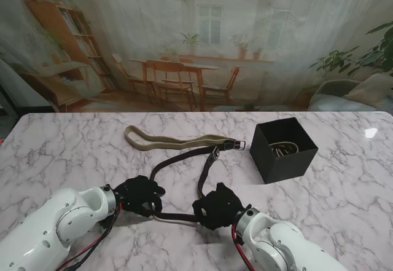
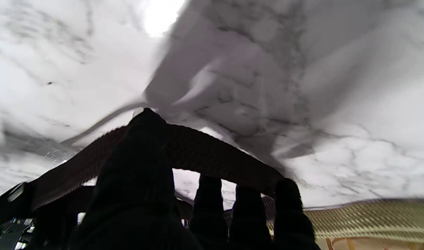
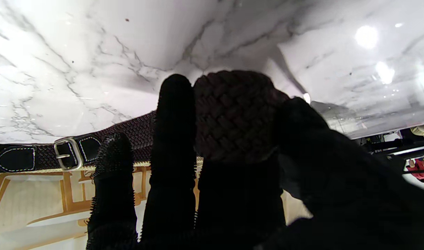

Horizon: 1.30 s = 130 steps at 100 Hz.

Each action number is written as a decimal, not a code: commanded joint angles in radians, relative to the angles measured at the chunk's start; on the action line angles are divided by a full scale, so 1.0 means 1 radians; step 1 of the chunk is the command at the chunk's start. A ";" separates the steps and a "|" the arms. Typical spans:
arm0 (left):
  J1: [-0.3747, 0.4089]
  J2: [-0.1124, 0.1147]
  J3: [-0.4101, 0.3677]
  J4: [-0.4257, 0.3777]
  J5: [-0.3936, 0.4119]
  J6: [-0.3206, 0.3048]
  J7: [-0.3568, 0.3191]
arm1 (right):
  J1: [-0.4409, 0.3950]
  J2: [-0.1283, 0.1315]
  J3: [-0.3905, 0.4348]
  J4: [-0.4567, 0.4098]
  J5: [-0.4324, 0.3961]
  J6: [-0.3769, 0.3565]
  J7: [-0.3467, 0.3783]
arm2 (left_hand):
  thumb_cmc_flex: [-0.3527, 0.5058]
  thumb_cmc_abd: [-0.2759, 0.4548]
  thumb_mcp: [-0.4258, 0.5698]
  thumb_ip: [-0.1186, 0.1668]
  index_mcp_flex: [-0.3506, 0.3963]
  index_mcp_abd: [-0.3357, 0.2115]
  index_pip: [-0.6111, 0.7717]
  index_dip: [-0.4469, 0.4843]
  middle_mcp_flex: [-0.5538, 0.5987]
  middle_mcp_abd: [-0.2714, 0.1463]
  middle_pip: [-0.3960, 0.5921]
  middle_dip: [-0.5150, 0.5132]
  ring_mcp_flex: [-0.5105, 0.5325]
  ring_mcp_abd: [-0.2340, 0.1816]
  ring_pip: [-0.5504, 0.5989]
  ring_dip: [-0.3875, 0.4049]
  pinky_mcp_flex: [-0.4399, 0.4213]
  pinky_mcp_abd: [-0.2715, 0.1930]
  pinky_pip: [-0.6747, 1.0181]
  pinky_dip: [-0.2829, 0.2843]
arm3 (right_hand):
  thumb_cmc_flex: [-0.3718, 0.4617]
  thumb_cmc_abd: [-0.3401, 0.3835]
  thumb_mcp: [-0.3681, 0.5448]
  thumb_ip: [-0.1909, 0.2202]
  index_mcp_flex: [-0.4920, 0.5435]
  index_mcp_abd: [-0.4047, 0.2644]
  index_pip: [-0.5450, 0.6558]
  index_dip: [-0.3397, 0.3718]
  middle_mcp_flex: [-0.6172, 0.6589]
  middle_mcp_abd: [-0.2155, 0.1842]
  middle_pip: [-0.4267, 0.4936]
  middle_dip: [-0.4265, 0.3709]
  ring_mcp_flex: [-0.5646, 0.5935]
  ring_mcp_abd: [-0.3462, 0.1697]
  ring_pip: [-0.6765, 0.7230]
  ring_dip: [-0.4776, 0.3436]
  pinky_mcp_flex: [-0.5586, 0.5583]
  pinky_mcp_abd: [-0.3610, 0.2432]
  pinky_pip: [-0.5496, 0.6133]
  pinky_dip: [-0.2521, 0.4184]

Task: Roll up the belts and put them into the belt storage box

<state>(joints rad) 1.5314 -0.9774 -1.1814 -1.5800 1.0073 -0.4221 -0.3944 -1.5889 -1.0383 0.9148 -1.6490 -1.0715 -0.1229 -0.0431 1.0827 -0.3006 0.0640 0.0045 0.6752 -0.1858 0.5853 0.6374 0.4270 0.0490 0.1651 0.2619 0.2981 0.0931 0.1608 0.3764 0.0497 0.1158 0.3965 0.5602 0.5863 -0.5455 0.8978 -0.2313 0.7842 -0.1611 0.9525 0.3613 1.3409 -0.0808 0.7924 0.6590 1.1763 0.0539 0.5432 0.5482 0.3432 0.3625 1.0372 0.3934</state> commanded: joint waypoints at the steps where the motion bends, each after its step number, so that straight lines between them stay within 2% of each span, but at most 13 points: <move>1: 0.030 0.001 -0.016 0.011 -0.004 -0.004 -0.008 | -0.018 0.001 0.006 -0.016 -0.005 -0.004 -0.001 | 0.063 0.026 0.000 -0.003 0.076 0.113 0.098 0.034 0.038 0.014 0.026 0.033 0.027 0.017 0.035 0.030 -0.015 -0.014 0.071 0.029 | 0.076 0.007 0.062 -0.011 0.030 0.001 0.043 -0.007 0.079 0.044 0.071 0.015 0.083 -0.003 0.045 0.006 0.019 0.018 0.029 0.007; 16: 0.089 -0.006 -0.084 -0.028 0.029 -0.016 0.036 | -0.040 0.006 0.036 -0.030 0.002 -0.029 0.033 | 0.089 0.055 0.018 -0.001 0.022 0.156 0.137 0.098 0.213 0.084 0.040 0.056 0.181 0.081 0.092 0.083 0.019 -0.004 0.204 0.019 | 0.075 0.014 0.054 -0.018 0.018 0.059 0.023 -0.037 0.107 0.047 0.041 -0.004 0.123 -0.001 0.038 -0.012 0.076 -0.011 0.061 0.010; 33: 0.177 -0.009 -0.176 -0.101 0.097 -0.034 0.052 | -0.070 0.011 0.068 -0.045 -0.011 -0.056 0.056 | 0.099 0.057 0.028 -0.001 0.006 0.181 0.158 0.101 0.470 0.060 0.108 0.099 0.401 0.096 0.199 0.153 0.060 0.050 0.333 0.014 | 0.083 0.018 0.049 -0.017 0.014 0.066 0.016 -0.058 0.115 0.049 0.044 -0.007 0.136 -0.017 0.056 -0.008 0.103 -0.017 0.081 0.014; 38: 0.200 -0.011 -0.201 -0.114 0.121 -0.042 0.070 | -0.082 0.013 0.083 -0.052 -0.021 -0.066 0.057 | 0.096 0.052 0.028 -0.002 0.011 0.183 0.169 0.088 0.515 0.046 0.107 0.235 0.431 0.097 0.235 0.212 0.071 0.070 0.384 0.018 | 0.087 0.017 0.049 -0.015 0.021 0.055 0.025 -0.054 0.115 0.049 0.050 -0.005 0.136 -0.020 0.062 -0.005 0.104 -0.017 0.083 0.015; 48: 0.238 -0.012 -0.246 -0.133 0.178 -0.051 0.102 | -0.105 0.016 0.115 -0.068 -0.045 -0.079 0.064 | 0.093 0.047 0.026 -0.001 0.018 0.177 0.172 0.088 0.533 0.051 0.130 0.288 0.441 0.097 0.279 0.255 0.086 0.074 0.412 0.030 | 0.090 0.013 0.050 -0.013 0.031 0.049 0.032 -0.050 0.114 0.051 0.057 -0.002 0.135 -0.017 0.070 -0.002 0.105 -0.016 0.085 0.016; 61: 0.266 -0.013 -0.281 -0.134 0.220 -0.044 0.119 | -0.133 0.019 0.147 -0.086 -0.072 -0.069 0.093 | 0.092 0.041 0.024 0.001 0.028 0.169 0.172 0.084 0.551 0.025 0.130 0.310 0.444 0.086 0.291 0.273 0.100 0.063 0.434 0.038 | 0.090 0.017 0.048 -0.014 0.031 0.051 0.031 -0.050 0.109 0.056 0.053 -0.005 0.129 -0.012 0.071 -0.002 0.104 -0.014 0.087 0.016; 80: 0.290 -0.012 -0.309 -0.119 0.297 -0.014 0.155 | -0.173 0.024 0.179 -0.110 -0.105 -0.019 0.149 | 0.087 0.042 0.022 0.001 0.028 0.159 0.171 0.085 0.550 0.018 0.127 0.322 0.441 0.078 0.293 0.282 0.109 0.053 0.448 0.041 | 0.066 0.042 -0.010 -0.004 0.022 0.089 0.008 -0.069 0.105 0.078 -0.059 -0.064 0.096 -0.007 0.033 -0.013 0.088 -0.011 0.082 0.017; 88: 0.295 -0.011 -0.316 -0.108 0.319 0.002 0.166 | -0.194 0.025 0.201 -0.127 -0.116 -0.009 0.177 | 0.087 0.041 0.022 0.002 0.029 0.156 0.172 0.086 0.550 0.015 0.127 0.324 0.440 0.075 0.293 0.284 0.110 0.049 0.451 0.041 | 0.015 0.056 -0.049 0.004 0.012 0.099 -0.007 -0.077 0.084 0.091 -0.112 -0.087 0.069 0.001 0.011 -0.017 0.074 -0.014 0.077 0.018; 93: 0.296 -0.010 -0.319 -0.101 0.332 0.009 0.174 | -0.202 0.026 0.210 -0.132 -0.114 -0.009 0.193 | 0.087 0.042 0.021 0.002 0.029 0.154 0.173 0.085 0.551 0.013 0.127 0.326 0.442 0.074 0.294 0.285 0.112 0.049 0.453 0.042 | -0.089 0.075 -0.067 0.031 0.046 0.116 -0.124 -0.023 0.055 0.111 -0.173 -0.106 0.035 0.014 -0.025 -0.022 0.059 -0.009 0.070 0.023; 100: 0.298 -0.010 -0.322 -0.094 0.344 0.017 0.182 | -0.213 0.029 0.226 -0.146 -0.111 -0.017 0.238 | 0.087 0.041 0.022 0.003 0.030 0.151 0.174 0.086 0.553 0.011 0.127 0.328 0.442 0.074 0.295 0.287 0.115 0.046 0.457 0.042 | -0.197 0.116 -0.105 0.120 0.050 0.130 -0.314 0.113 -0.004 0.122 -0.245 -0.126 -0.023 0.025 -0.071 -0.031 0.043 -0.015 0.064 0.036; 109: 0.301 -0.009 -0.331 -0.087 0.361 0.029 0.196 | -0.223 0.033 0.246 -0.161 -0.116 -0.043 0.281 | 0.086 0.041 0.021 0.003 0.032 0.149 0.176 0.086 0.556 0.010 0.127 0.330 0.444 0.071 0.296 0.289 0.119 0.042 0.462 0.043 | -0.260 0.110 -0.172 0.123 -0.049 0.123 -0.417 0.109 -0.141 0.128 -0.321 -0.148 -0.138 0.036 -0.134 -0.049 0.011 -0.027 0.061 0.045; 121: 0.302 -0.010 -0.343 -0.074 0.370 0.043 0.210 | -0.236 0.037 0.275 -0.176 -0.137 -0.089 0.306 | 0.086 0.039 0.022 0.003 0.033 0.146 0.177 0.084 0.557 0.008 0.126 0.331 0.445 0.071 0.297 0.291 0.119 0.039 0.465 0.042 | -0.325 0.114 -0.245 0.124 -0.114 0.065 -0.441 0.124 -0.363 0.141 -0.379 -0.154 -0.288 0.041 -0.189 -0.061 -0.043 -0.039 0.036 0.057; 130: 0.301 -0.009 -0.349 -0.062 0.380 0.056 0.219 | -0.240 0.040 0.291 -0.181 -0.155 -0.123 0.317 | 0.085 0.039 0.022 0.003 0.033 0.147 0.179 0.083 0.558 0.009 0.125 0.332 0.444 0.070 0.298 0.293 0.119 0.038 0.468 0.041 | -0.347 0.072 -0.266 0.124 -0.144 0.048 -0.446 0.148 -0.542 0.181 -0.386 -0.153 -0.415 0.050 -0.199 -0.065 -0.087 -0.043 0.008 0.075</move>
<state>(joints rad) 1.8293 -0.9951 -1.5237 -1.6711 1.3742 -0.3815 -0.1621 -1.8194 -1.0103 1.1972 -1.8307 -1.2165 -0.2435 0.2586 1.1307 -0.2661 0.0664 -0.0010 0.6746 -0.0834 0.7151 0.7130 0.9412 0.0679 0.3008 0.5973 0.7097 0.0983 0.4316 0.6541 0.1745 0.1792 0.8473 0.5855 0.2889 -0.4500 0.6467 -0.1226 0.6426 -0.0631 0.4879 0.4695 0.8838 -0.0704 0.3946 0.5017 0.8442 0.0888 0.3780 0.4999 0.2902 0.3323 1.0679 0.4402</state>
